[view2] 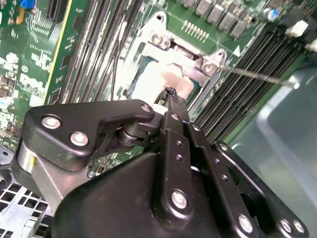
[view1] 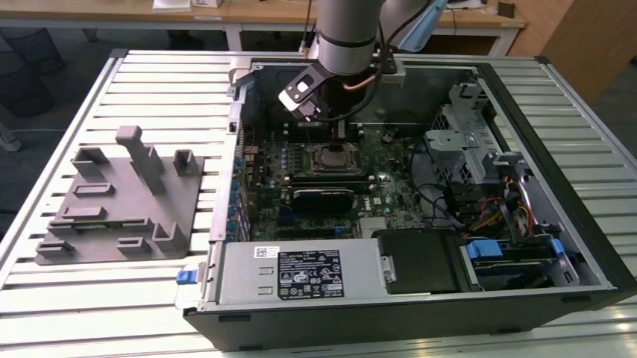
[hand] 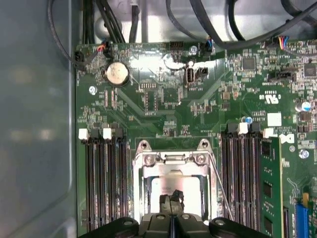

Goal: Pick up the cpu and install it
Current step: 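Close the cpu cover, then install the first cpu locking lever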

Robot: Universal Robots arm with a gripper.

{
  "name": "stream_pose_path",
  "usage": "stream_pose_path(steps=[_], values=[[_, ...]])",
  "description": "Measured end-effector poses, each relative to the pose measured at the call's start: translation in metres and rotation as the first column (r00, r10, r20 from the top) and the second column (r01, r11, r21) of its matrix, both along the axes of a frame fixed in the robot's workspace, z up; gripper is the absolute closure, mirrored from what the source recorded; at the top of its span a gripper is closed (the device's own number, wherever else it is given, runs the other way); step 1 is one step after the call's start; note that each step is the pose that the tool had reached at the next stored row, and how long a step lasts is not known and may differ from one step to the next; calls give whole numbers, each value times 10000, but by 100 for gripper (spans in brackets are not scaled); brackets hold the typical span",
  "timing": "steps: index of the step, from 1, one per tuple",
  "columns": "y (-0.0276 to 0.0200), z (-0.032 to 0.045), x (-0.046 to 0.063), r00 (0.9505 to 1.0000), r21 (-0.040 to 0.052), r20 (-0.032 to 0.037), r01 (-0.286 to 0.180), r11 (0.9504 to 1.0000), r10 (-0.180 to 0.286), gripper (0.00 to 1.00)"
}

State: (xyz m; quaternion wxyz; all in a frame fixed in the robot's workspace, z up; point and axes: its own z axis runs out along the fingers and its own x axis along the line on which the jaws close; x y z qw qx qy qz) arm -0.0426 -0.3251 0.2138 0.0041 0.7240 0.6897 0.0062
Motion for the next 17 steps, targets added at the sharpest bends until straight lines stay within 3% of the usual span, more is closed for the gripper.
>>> stream_pose_path(steps=[8,17], values=[[0,38,30,10000,0,-7,1,10000,-1,89],[0,259,30,10000,-1,-8,1,10000,-1,89]])
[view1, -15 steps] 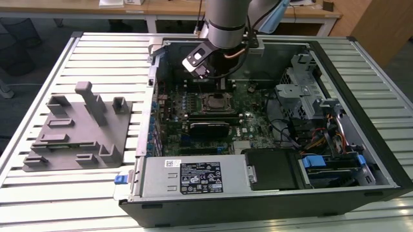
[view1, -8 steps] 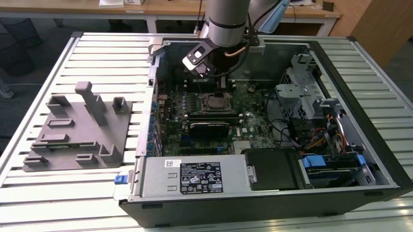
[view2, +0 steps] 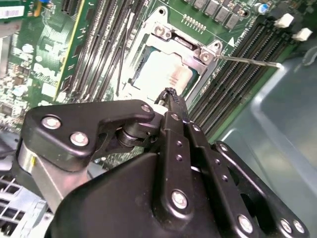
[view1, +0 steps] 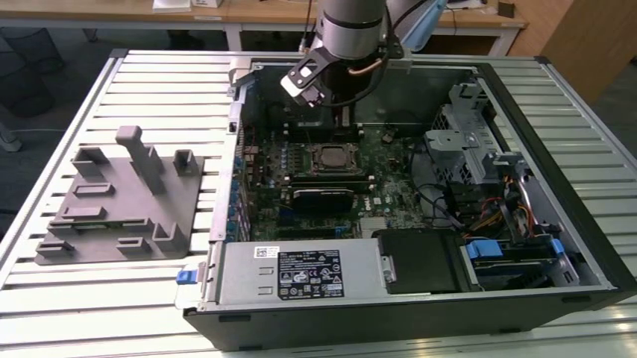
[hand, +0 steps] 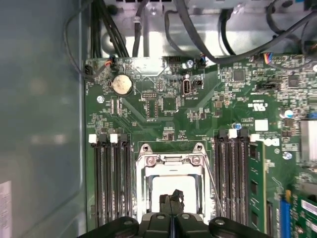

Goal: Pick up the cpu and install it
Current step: 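Install the first cpu locking lever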

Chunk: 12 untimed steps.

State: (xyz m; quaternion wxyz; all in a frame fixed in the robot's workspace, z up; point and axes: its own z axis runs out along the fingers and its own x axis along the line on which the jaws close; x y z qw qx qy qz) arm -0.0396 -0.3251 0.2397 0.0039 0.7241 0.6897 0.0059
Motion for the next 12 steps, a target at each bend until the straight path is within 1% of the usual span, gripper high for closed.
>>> stream_pose_path(steps=[1,3,5,7,9,12], values=[[0,28,0,10000,0,0,0,10000,0,89],[0,48,0,10000,-3,0,-1,10000,1,89],[0,84,-3,10000,-7,2,-8,10000,8,89],[0,94,-20,10000,-4,8,-98,10000,98,89],[0,94,-21,9991,-9,8,-424,9991,424,89],[-1,94,-22,9952,-15,5,-978,9952,978,89]])
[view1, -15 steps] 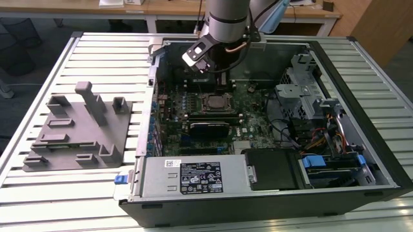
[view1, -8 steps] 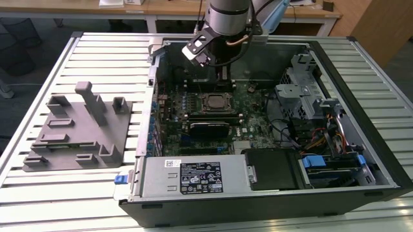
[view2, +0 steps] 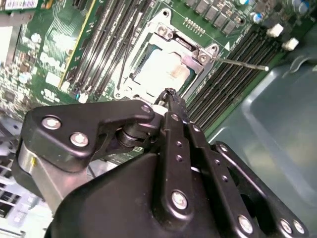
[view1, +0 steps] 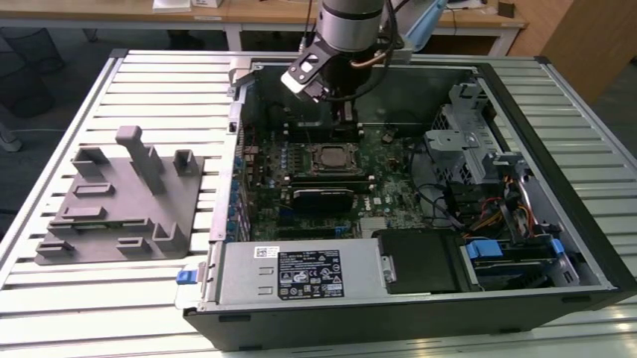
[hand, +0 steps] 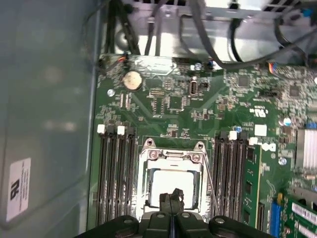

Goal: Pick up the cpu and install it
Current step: 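Install the first cpu locking lever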

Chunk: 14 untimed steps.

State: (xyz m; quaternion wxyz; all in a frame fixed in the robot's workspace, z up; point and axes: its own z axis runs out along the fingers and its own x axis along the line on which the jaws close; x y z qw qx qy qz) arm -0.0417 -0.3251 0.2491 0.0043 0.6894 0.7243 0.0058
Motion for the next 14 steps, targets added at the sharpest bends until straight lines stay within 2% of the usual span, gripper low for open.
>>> stream_pose_path(steps=[4,7,11,14], values=[[0,-5,0,9974,-5,1,-718,9974,718,89],[0,-11,0,9919,-15,-1,-1272,9919,1272,89],[0,-21,0,9802,-18,-1,-1980,9802,1980,89],[0,-29,0,9676,-22,-2,-2523,9676,2523,89]])
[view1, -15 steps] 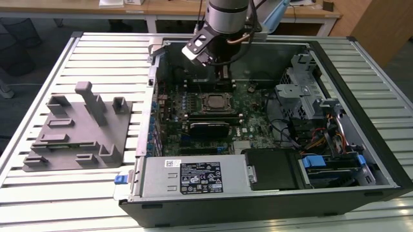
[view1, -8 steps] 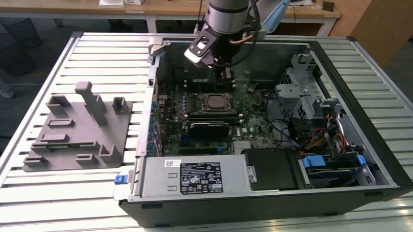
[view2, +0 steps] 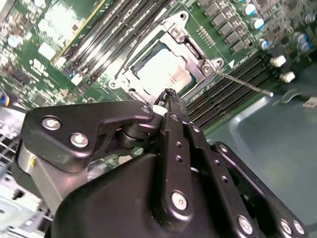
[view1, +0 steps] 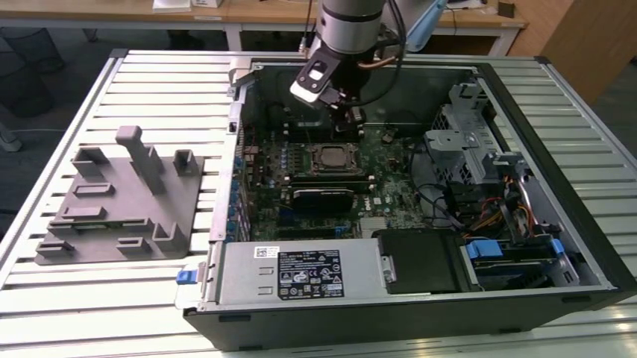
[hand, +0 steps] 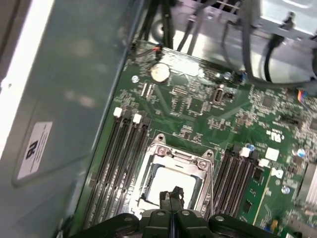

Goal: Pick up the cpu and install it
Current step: 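Install the first cpu locking lever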

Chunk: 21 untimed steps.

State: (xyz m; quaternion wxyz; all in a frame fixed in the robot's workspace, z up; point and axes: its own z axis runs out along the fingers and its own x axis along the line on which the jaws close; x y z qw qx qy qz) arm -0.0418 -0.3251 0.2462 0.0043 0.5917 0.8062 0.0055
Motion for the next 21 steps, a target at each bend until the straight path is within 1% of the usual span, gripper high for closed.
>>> stream_pose_path(steps=[2,5,8,11,14,16,18,21], values=[[0,-4,0,9994,-2,0,-359,9994,359,89],[0,-12,0,9960,-3,0,-898,9960,898,89],[0,-15,0,9895,-3,0,-1444,9895,1444,89],[0,-18,0,9803,-2,0,-1975,9803,1975,89],[0,-22,0,9678,-2,0,-2517,9678,2517,89],[0,-24,0,9581,-3,0,-2863,9581,2863,89],[0,-26,0,9471,-3,0,-3211,9471,3211,89],[0,-34,0,9283,-1,2,-3717,9283,3717,89]])
